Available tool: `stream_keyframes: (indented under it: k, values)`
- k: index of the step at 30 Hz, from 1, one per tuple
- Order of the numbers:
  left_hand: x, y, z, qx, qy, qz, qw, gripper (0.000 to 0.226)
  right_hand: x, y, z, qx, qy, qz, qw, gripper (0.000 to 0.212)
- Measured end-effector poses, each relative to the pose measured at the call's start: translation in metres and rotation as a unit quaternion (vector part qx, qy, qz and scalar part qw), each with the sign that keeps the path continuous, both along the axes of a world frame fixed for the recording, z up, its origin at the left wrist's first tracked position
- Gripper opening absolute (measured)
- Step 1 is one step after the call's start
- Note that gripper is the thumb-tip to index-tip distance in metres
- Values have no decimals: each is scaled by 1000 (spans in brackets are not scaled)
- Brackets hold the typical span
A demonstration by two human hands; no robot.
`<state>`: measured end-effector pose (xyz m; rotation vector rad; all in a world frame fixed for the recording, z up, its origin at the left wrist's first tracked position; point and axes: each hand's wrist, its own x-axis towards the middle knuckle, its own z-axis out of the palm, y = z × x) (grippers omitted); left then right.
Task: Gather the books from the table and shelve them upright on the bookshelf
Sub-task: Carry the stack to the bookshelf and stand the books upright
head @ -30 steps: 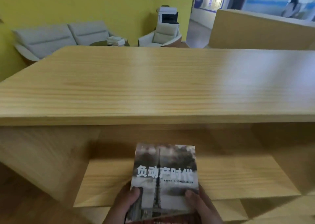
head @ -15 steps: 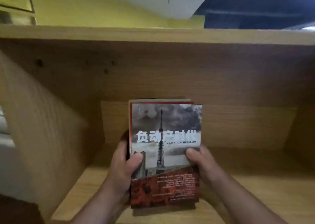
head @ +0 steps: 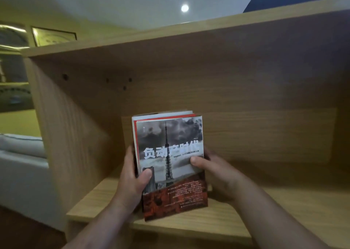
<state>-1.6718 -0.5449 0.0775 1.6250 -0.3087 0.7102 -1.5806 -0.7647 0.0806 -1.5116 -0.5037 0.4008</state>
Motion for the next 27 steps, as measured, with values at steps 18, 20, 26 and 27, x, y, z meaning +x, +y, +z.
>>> stream_keyframes:
  k: [18, 20, 26, 27]
  values:
    - [1, 7, 1, 92, 125, 214, 964, 145, -16, 39, -18, -230, -274, -157, 920, 83]
    - [2, 20, 2, 109, 130, 217, 961, 146, -15, 48, -21, -257, -281, -106, 919, 108]
    - [5, 41, -1, 124, 107, 216, 963, 133, -10, 92, -7, -221, -265, -53, 937, 96]
    - [8, 42, -2, 120, 106, 222, 962, 132, -8, 98, -7, -206, -264, -57, 940, 88]
